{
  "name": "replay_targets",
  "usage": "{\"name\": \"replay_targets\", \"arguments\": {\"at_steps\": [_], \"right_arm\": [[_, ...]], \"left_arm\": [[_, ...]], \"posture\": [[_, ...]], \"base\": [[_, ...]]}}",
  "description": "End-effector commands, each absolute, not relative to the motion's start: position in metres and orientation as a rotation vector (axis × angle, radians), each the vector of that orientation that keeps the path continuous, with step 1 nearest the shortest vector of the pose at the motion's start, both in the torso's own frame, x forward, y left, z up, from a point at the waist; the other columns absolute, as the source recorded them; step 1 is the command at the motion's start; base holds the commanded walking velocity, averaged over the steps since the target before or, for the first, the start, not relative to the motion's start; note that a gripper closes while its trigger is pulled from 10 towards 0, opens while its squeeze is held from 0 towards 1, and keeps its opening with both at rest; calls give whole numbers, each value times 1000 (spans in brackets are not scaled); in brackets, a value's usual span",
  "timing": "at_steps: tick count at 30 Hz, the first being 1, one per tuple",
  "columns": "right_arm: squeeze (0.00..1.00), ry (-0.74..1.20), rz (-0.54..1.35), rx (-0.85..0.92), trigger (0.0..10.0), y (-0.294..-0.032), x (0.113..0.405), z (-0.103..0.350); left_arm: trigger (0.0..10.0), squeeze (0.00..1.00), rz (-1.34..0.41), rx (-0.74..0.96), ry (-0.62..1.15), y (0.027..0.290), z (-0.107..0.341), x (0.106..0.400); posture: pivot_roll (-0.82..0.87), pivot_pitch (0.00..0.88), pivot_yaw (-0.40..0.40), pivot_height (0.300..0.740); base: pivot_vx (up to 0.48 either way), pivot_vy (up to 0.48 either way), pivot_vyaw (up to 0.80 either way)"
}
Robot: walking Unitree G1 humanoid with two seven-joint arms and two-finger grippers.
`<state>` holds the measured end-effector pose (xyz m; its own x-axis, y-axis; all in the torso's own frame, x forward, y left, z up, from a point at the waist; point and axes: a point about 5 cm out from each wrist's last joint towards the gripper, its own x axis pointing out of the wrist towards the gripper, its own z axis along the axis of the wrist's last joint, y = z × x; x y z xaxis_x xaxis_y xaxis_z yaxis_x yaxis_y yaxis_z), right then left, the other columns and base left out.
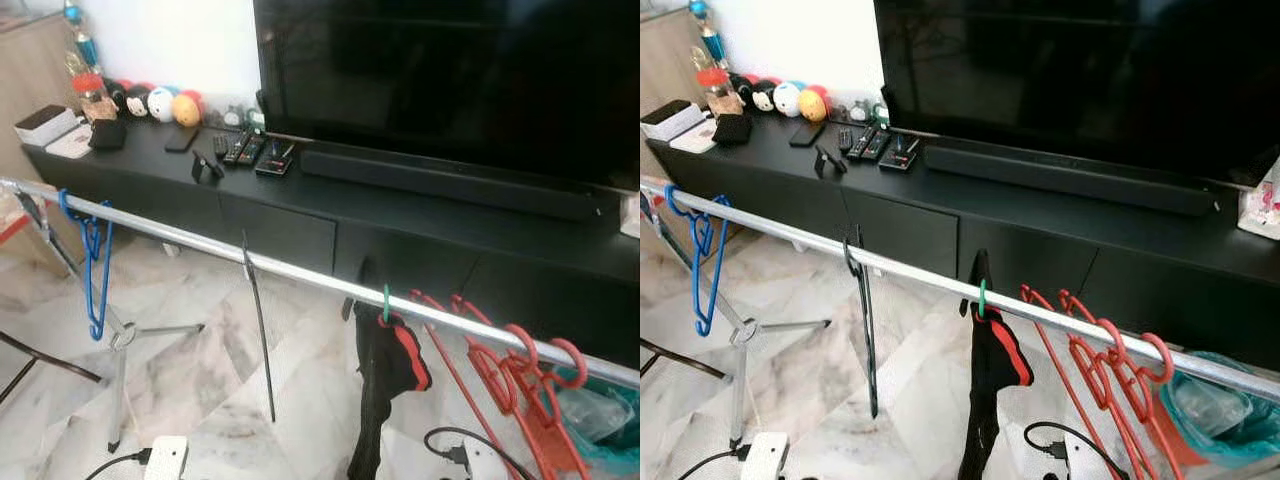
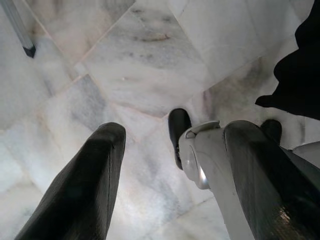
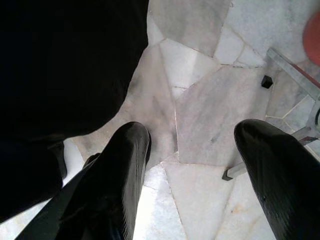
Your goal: Hang hanger
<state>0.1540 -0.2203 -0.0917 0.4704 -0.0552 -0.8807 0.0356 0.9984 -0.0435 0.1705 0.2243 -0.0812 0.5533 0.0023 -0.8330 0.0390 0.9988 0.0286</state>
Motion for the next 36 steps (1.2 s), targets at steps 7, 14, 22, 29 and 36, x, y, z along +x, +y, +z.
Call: {"name": "replay_targets", "arguments": {"at_steps": [7, 14, 22, 29, 36], "right_arm": [[0, 1072, -81, -2, 10000, -222, 153, -92], [0, 1068, -86, 3, 10000, -222, 152, -92], [0, 1066, -83, 7, 10000, -221, 152, -92], [0, 1068, -80, 8, 10000, -220, 151, -93], [0, 1070, -75, 7, 10000, -220, 150, -93]], "left_arm": [[10000, 0, 13, 107, 1031, 245, -82, 161], [10000, 0, 68, 98, 1052, 254, -83, 153], [10000, 0, 54, 94, 1042, 249, -83, 156], [10000, 0, 45, 98, 1041, 249, -83, 156], [10000, 0, 41, 93, 1041, 249, -83, 155]], "posture": [[29, 0, 1, 740], [29, 0, 1, 740], [23, 0, 5, 740], [22, 0, 9, 740], [20, 0, 10, 740]], "base": [[0, 0, 0], [0, 0, 0], [0, 0, 0], [0, 0, 0], [0, 0, 0]]}}
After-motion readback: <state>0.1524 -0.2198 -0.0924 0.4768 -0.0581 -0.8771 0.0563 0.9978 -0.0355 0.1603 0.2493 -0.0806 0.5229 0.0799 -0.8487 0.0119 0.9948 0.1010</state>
